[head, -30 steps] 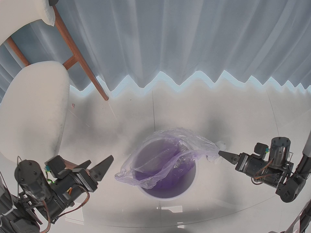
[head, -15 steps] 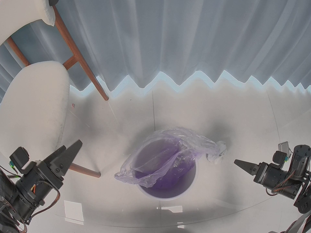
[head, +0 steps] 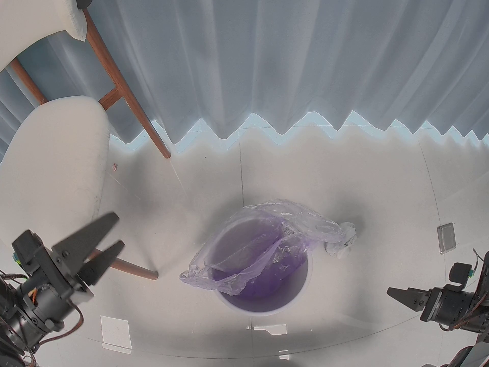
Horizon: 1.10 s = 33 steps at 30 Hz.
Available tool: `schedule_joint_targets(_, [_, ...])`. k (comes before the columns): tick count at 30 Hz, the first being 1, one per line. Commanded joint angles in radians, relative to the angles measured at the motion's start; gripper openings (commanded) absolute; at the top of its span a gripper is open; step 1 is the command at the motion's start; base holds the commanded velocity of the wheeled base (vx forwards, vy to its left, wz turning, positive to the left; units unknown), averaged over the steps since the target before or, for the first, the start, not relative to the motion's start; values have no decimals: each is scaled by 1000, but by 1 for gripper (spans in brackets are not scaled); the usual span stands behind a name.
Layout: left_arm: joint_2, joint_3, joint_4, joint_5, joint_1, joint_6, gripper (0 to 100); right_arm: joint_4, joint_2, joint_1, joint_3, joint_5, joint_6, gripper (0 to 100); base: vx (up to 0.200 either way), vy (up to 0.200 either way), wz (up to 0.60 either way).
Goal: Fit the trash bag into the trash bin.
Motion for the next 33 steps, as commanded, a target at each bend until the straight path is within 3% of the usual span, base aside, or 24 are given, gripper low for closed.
schedule_joint_targets(1, [-7,64,106,-187,-28,-54,100,146,-242,21,16,-7,-46,100,0,0,0])
schedule_joint_targets(6, [37,12,129,-205,-50,-54,100,149,-237,21,-21,-7,-56,100,0,0,0])
schedule_joint_targets(10, [80,-137,192,-291,-88,-41,100,185,-239,21,-26,-7,-61,100,0,0,0])
schedule_joint_targets(14, [152,-364,537,-292,-97,-60,100,209,-257,13,-30,-7,-87,100,0,0,0])
schedule_joint_targets(17, [166,-493,766,-305,-101,-135,100,209,-268,6,-36,-7,-124,100,0,0,0])
schedule_joint_targets(19, [195,-577,880,-308,-105,-244,100,211,-269,0,-36,-5,-133,100,0,0,0])
schedule_joint_targets(20, [232,-622,915,-309,-113,-345,100,211,-269,0,-36,-5,-135,100,0,0,0])
schedule_joint_targets(23, [333,-671,919,-292,-107,-479,100,214,-269,-2,-35,-4,-135,100,0,0,0])
schedule_joint_targets(33, [482,-695,915,-302,-107,-594,100,223,-269,-2,-33,12,-136,100,0,0,0])
